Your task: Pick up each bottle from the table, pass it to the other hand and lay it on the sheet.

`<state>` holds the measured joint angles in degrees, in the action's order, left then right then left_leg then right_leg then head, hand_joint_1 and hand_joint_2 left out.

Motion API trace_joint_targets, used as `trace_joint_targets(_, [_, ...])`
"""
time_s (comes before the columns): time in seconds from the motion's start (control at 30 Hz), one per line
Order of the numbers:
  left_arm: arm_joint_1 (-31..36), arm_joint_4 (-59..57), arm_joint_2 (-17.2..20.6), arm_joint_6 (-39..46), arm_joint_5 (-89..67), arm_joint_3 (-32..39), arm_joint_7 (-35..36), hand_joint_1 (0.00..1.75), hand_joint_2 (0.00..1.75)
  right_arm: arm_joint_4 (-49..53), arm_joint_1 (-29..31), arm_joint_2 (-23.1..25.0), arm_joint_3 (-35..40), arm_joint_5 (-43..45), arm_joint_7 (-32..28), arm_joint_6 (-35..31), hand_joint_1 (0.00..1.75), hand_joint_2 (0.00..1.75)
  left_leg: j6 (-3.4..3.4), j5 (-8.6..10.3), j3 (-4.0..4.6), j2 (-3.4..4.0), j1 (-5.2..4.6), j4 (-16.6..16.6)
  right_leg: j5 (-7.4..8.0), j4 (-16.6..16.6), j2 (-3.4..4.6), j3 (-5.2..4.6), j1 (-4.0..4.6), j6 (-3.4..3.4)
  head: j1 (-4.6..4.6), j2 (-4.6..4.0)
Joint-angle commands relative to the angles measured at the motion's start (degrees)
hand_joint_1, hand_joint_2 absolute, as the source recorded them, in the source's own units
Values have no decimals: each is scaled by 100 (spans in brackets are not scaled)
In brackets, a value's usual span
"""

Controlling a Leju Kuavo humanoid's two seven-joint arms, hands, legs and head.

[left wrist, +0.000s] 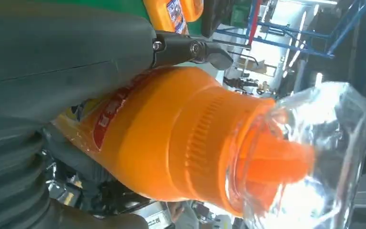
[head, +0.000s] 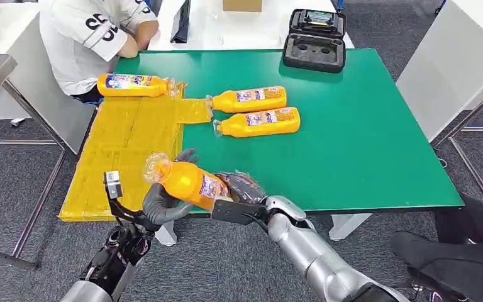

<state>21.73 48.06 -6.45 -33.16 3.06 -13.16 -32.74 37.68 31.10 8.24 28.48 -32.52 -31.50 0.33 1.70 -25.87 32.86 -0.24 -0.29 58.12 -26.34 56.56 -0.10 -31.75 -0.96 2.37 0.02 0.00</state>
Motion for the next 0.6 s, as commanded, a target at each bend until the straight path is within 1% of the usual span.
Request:
trace_joint_targets(0.03, [241, -357, -9, -158, 143, -66, 25, 0, 175, -198, 246, -71, 5, -95, 81, -7, 175, 175, -6, 1, 3, -2, 3, 3, 0, 2, -3, -1, 3, -6, 0, 0])
trace_joint_targets(0.1, [206, -325, -7, -175, 169, -78, -14, 0, 175, -248, 241, -58, 26, -129, 83, -30, 175, 175, -8, 0, 3, -2, 5, 4, 0, 1, -3, -1, 5, -8, 0, 0])
trace_joint_targets(0.13, [206, -325, -7, -175, 169, -78, -14, 61, 175, -248, 241, -58, 26, -129, 83, -30, 175, 175, -6, 0, 1, -3, 2, 2, -1, 1, -3, 0, 2, -5, 0, 0])
trace_joint_targets(0.17, [169, -258, -4, -188, 196, -81, -34, 152, 175, -269, 260, -54, 30, -142, 70, -32, 175, 175, -10, 0, 1, -2, 7, 4, 0, 1, -3, 2, 7, -10, 2, 0])
trace_joint_targets(0.2, [155, -235, -2, -189, 201, -80, -30, 171, 175, -269, 281, -54, 32, -143, 70, -22, 175, 175, -8, 0, 1, -1, 5, 2, 0, 1, -2, 1, 5, -7, 0, 0])
trace_joint_targets(0.3, [141, -210, 0, -189, 207, -77, -29, 171, 175, -269, 303, -53, 33, -143, 70, -11, 175, 175, -13, 1, -1, 3, 10, 1, 3, -4, 1, 4, 10, -12, 0, 0])
trace_joint_targets(0.37, [132, -189, -1, -194, 220, -69, -31, 175, 175, -271, 311, -56, 33, -142, 70, -3, 175, 175, -12, 0, 1, 2, 9, 3, 2, -1, 0, 2, 9, -11, 2, 0])
trace_joint_targets(0.6, [86, -148, 13, -73, 234, -29, 72, 175, 175, -452, 409, -11, 96, -151, 59, 28, 175, 175, -13, -1, 3, 4, 9, 6, 2, 2, 3, -1, 9, -12, -2, 0])
